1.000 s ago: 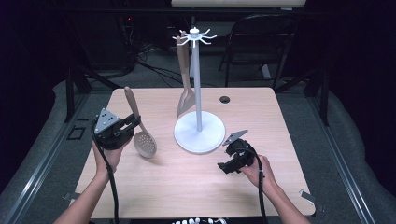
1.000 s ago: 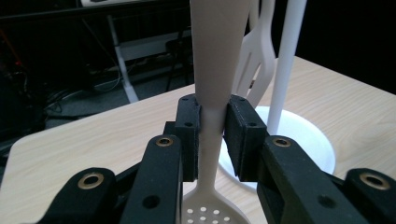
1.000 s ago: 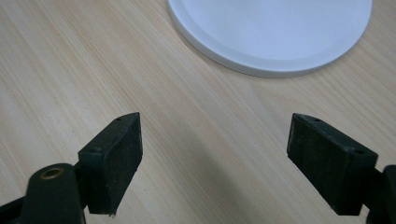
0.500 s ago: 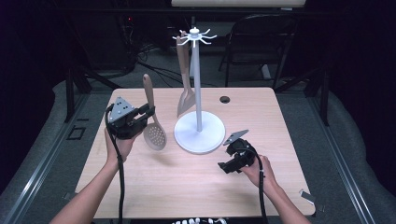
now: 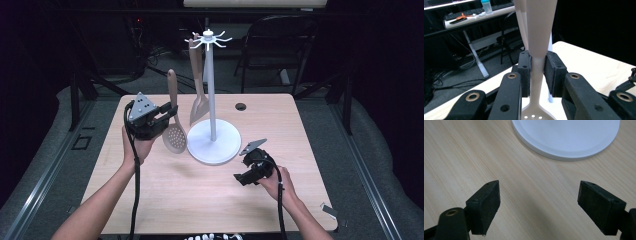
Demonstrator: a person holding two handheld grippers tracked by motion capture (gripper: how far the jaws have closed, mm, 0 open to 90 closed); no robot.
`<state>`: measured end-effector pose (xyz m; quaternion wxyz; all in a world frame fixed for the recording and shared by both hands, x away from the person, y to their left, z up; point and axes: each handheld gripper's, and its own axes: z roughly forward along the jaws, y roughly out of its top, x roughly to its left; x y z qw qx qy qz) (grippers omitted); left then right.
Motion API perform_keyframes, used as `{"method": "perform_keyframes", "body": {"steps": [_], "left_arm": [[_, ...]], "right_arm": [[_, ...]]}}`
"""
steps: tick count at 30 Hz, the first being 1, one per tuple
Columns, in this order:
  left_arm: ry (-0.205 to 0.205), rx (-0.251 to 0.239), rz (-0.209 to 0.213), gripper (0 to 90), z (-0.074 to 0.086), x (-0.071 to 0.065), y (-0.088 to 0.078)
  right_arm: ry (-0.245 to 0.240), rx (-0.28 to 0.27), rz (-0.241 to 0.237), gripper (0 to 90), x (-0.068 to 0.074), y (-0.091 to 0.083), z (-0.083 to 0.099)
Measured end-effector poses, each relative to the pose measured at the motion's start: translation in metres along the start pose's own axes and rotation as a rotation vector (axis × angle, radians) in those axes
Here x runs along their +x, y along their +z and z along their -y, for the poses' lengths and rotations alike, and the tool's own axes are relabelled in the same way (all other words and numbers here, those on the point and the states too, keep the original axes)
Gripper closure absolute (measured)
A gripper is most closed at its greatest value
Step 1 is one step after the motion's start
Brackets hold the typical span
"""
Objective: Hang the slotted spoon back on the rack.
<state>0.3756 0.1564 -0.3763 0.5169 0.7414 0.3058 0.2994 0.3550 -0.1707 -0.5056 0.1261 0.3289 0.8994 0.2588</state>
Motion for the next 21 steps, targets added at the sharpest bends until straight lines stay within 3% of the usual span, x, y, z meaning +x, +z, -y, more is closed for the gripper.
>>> {"method": "perform_keyframes", "body": {"steps": [15,21], "left_arm": [[0.014,-0.003,0.017,75.7,-0.029,-0.001,0.022],[-0.016,0.009,0.018,75.7,-0.038,0.003,0.034]], "right_arm": [[0.016,-0.021,-0.004,17.8,0.0,0.001,0.001],[0.006,-0.005,-0.003,17.8,-0.001,0.0,0.0]]}}
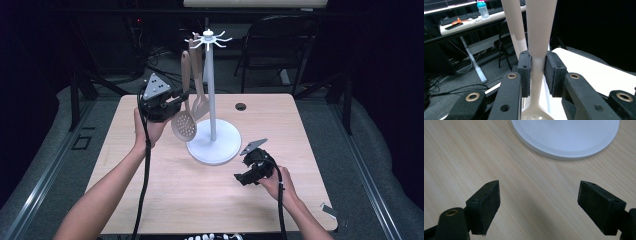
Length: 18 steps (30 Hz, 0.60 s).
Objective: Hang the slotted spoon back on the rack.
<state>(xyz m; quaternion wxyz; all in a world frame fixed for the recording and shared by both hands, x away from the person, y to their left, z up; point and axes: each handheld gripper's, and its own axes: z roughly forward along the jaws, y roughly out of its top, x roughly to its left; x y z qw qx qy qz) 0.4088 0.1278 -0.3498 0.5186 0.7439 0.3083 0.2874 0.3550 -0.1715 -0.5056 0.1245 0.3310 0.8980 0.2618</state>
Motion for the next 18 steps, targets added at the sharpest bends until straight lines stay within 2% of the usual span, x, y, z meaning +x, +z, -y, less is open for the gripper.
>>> {"method": "perform_keyframes", "body": {"steps": [6,10,18], "left_arm": [[-0.044,0.011,0.014,75.7,-0.006,0.007,0.01],[-0.059,0.021,0.025,75.7,-0.009,0.01,0.015],[-0.05,0.031,0.045,75.7,-0.013,0.01,0.02]], "right_arm": [[-0.001,-0.002,0.001,17.8,0.0,0.0,0.0],[-0.002,0.0,0.004,17.8,0.0,0.0,0.0],[-0.001,0.005,0.001,17.8,-0.001,0.0,0.0]]}}
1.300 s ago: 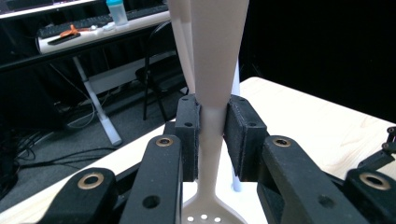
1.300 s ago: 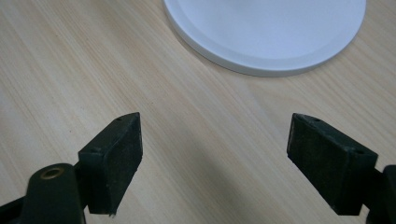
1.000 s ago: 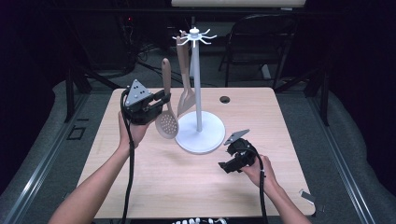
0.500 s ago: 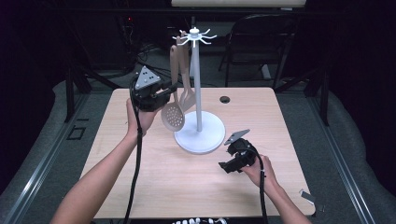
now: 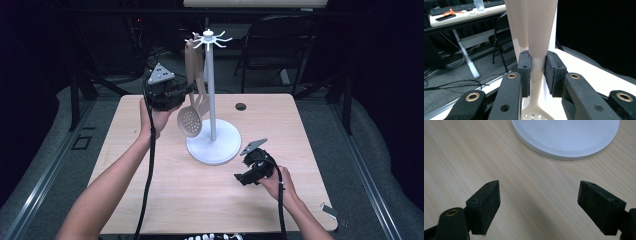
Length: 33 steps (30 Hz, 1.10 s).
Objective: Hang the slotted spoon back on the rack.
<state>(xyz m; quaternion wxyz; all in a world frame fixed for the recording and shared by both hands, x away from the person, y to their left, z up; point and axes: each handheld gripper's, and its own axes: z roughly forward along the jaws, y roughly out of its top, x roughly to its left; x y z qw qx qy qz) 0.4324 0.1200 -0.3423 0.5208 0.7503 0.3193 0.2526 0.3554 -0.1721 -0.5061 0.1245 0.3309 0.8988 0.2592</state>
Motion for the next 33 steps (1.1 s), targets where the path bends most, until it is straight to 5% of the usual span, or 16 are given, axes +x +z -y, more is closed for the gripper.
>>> {"method": "perform_keyframes", "body": {"steps": [16,24,33], "left_arm": [[-0.008,0.043,0.032,74.3,0.001,0.002,0.015],[-0.018,0.066,0.001,28.7,0.024,-0.006,-0.002],[-0.06,0.209,-0.038,1.8,0.098,-0.002,-0.028]], "right_arm": [[-0.006,-0.002,0.002,17.8,0.0,0.0,0.0],[-0.004,-0.002,0.004,17.7,-0.001,-0.003,0.0],[0.006,-0.009,0.008,14.6,-0.001,-0.001,0.002]]}}
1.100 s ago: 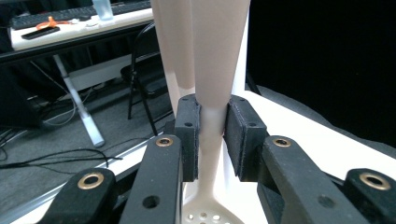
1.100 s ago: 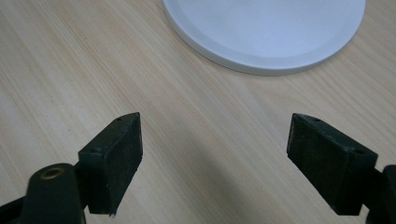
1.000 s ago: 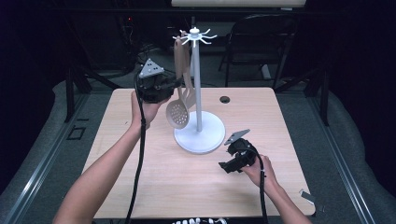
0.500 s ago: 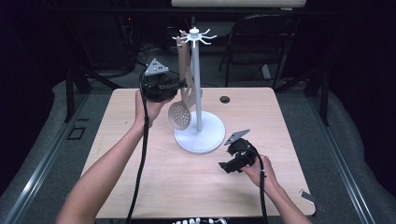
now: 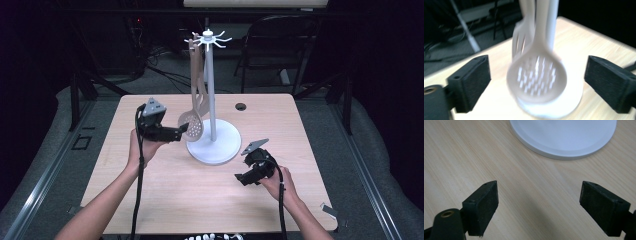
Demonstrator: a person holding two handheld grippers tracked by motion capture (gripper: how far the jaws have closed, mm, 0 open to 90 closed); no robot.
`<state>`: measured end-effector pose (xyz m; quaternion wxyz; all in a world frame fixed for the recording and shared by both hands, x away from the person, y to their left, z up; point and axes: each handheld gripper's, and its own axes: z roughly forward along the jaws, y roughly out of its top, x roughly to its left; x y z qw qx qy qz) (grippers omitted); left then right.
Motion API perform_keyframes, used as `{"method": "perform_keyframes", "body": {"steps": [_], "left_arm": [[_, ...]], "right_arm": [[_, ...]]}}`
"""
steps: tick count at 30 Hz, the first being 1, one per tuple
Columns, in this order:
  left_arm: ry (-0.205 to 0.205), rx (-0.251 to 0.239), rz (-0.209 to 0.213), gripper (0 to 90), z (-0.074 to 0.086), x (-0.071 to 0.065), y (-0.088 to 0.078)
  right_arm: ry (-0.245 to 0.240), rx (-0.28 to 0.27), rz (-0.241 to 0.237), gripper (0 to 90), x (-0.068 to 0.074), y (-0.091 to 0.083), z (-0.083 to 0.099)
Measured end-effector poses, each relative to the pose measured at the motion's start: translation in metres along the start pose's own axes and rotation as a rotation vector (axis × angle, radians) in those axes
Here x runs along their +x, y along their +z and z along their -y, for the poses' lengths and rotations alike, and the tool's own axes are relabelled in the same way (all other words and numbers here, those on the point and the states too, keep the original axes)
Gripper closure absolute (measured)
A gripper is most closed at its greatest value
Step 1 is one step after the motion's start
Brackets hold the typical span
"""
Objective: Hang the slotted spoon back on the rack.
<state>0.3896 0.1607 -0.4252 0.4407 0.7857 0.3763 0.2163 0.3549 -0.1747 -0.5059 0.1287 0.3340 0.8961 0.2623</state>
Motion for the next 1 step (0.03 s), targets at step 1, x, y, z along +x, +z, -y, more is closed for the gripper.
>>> {"method": "perform_keyframes", "body": {"steps": [1], "left_arm": [[-0.012,0.027,0.005,0.1,0.0094,0.0022,0.0002]], "right_arm": [[-0.006,0.008,0.006,14.3,-0.0006,-0.0002,0.0]]}}
